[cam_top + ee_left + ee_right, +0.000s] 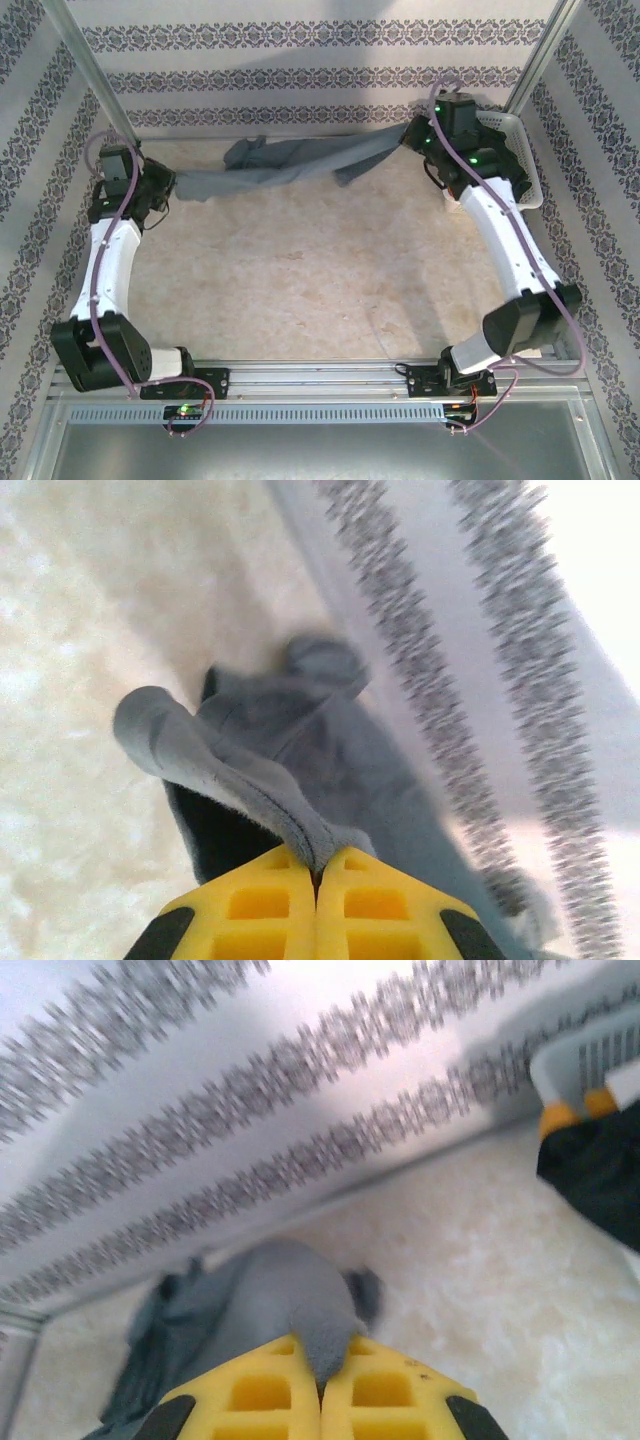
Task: Fold and stack the t-shirts
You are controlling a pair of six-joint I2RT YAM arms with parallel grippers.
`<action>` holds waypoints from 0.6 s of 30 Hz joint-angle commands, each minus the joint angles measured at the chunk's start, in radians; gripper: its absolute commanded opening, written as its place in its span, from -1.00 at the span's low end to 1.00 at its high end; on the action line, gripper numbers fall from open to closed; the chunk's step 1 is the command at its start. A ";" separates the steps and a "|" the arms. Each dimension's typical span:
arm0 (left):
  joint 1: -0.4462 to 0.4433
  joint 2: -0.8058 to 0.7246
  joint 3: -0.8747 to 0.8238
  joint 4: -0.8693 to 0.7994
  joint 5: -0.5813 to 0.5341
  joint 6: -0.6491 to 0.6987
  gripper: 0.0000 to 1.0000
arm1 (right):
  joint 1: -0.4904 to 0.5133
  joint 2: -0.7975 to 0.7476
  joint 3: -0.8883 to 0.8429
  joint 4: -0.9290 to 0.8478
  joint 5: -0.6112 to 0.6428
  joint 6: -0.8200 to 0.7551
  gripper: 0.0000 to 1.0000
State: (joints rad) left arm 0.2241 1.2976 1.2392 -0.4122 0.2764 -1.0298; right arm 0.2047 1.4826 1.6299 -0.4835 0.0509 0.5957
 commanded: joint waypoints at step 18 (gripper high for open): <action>0.001 -0.034 0.296 0.103 0.010 -0.115 -1.00 | -0.149 -0.219 -0.024 0.219 -0.139 0.076 -1.00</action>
State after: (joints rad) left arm 0.2234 1.1423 1.5608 -0.4137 0.2111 -1.1023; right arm 0.0887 1.1580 1.5909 -0.3408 -0.0059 0.6167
